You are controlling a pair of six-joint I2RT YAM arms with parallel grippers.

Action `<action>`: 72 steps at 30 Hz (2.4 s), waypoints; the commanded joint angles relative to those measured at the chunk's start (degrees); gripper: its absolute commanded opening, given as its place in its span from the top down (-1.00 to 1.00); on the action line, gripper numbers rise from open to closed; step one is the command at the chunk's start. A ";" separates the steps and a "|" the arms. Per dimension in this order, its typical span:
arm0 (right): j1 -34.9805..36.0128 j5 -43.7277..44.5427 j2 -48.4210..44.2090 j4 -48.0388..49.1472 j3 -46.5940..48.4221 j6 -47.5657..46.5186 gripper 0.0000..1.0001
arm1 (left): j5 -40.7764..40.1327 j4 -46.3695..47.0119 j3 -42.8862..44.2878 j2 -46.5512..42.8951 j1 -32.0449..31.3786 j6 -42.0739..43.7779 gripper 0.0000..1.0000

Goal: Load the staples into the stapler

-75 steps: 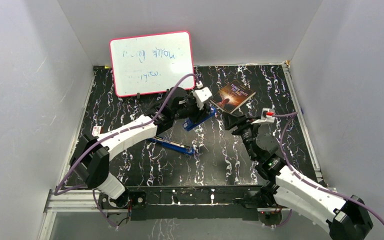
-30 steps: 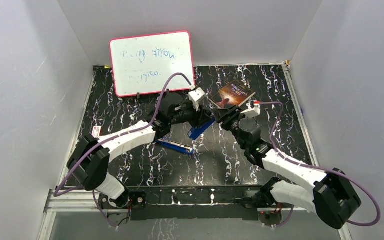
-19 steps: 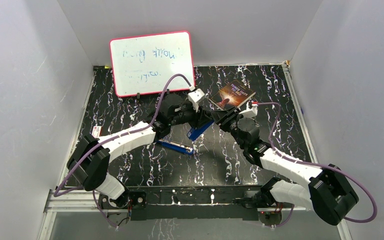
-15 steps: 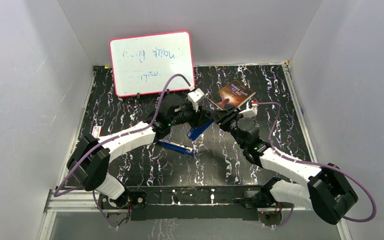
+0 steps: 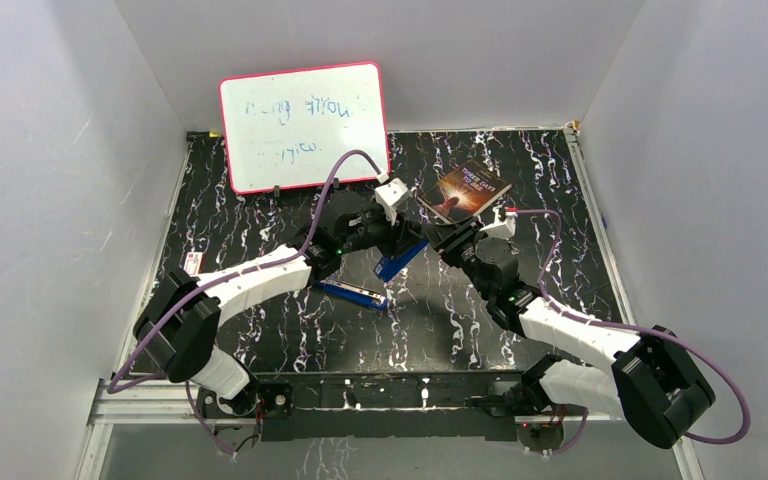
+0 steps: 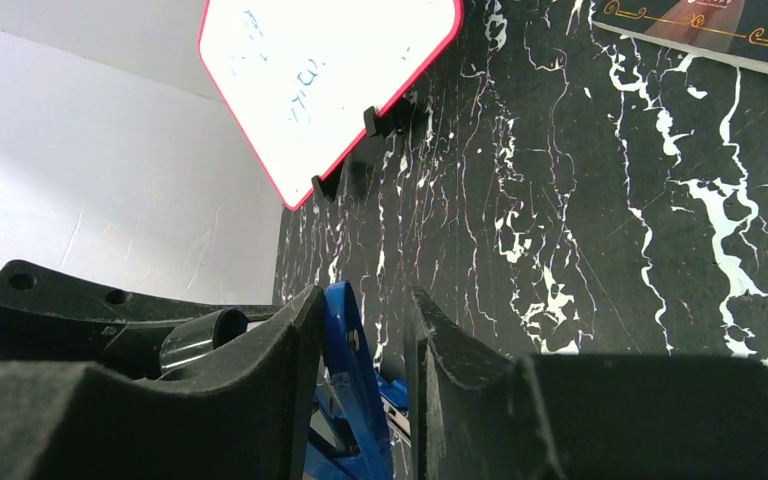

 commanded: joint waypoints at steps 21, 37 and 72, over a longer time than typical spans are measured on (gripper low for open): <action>-4.11 -2.12 -0.54 5.68 -0.82 -9.71 1.00 | -5.48 7.99 -1.52 -8.67 -0.04 2.32 1.00; -29.23 -15.19 -4.50 2.89 3.62 -6.62 1.00 | -19.06 -8.90 -12.44 -28.44 0.66 6.23 0.48; -31.49 -24.96 -11.22 2.17 6.10 1.36 1.00 | 8.55 4.66 1.36 -1.92 0.66 12.26 -0.93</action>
